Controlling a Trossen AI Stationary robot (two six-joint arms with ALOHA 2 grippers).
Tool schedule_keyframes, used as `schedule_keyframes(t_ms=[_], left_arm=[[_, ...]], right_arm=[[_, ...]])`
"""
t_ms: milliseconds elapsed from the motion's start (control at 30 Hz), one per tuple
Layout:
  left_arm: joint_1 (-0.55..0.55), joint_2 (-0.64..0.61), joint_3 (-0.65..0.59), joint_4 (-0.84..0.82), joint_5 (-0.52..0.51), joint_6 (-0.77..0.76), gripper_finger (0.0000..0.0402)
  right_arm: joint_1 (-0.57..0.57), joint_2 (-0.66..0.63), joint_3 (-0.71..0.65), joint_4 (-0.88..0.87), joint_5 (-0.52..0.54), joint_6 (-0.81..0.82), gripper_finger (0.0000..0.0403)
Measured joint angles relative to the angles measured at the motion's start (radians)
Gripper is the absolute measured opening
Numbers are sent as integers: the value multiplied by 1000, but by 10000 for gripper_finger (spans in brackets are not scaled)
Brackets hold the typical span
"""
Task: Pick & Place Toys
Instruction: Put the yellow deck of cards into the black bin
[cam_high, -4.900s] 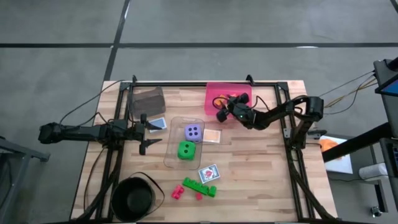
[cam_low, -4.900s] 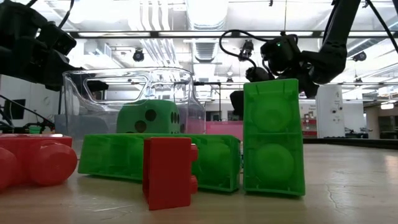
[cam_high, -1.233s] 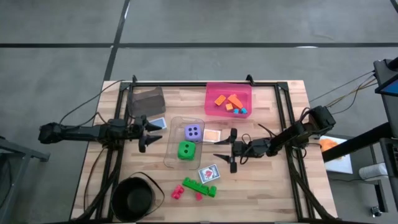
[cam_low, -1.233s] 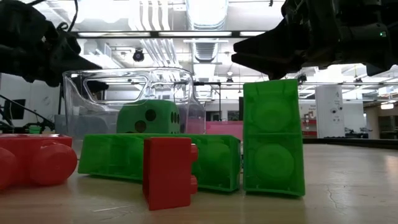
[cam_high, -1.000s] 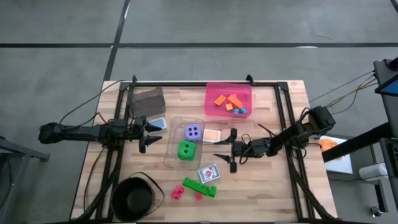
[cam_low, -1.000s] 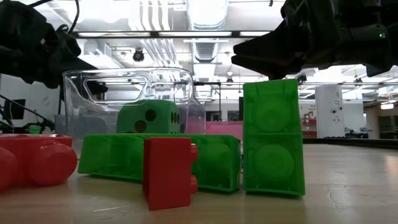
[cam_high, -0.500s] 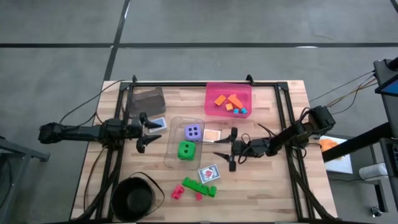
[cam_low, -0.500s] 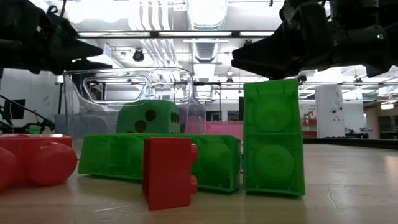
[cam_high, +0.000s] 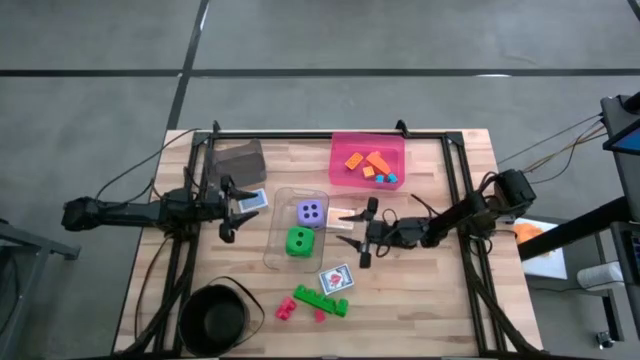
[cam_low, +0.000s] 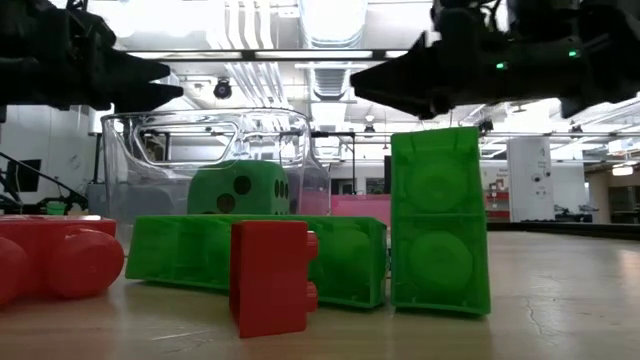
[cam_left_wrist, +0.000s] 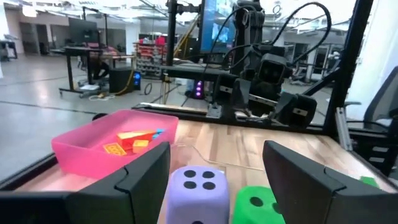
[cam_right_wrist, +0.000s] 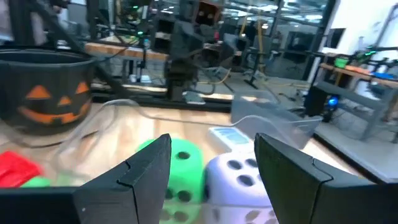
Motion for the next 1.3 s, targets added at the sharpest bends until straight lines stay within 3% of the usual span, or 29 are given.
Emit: schedule_keyframes(t_ms=[600,1067,1167,1300], left_arm=[[0,5,0,-117,-34,40,258],[0,11,0,-107,-84,106,258],[0,11,0,-64,-60,106,258],[0,11,0,16,56,107,258]], right_arm=[[-79,168,83,-1,0,-6,232],[-76,174,79,-1,26,5,232],[-68,167,78,-2,26,7,232],[-54,157,77,43,-5,9,232]])
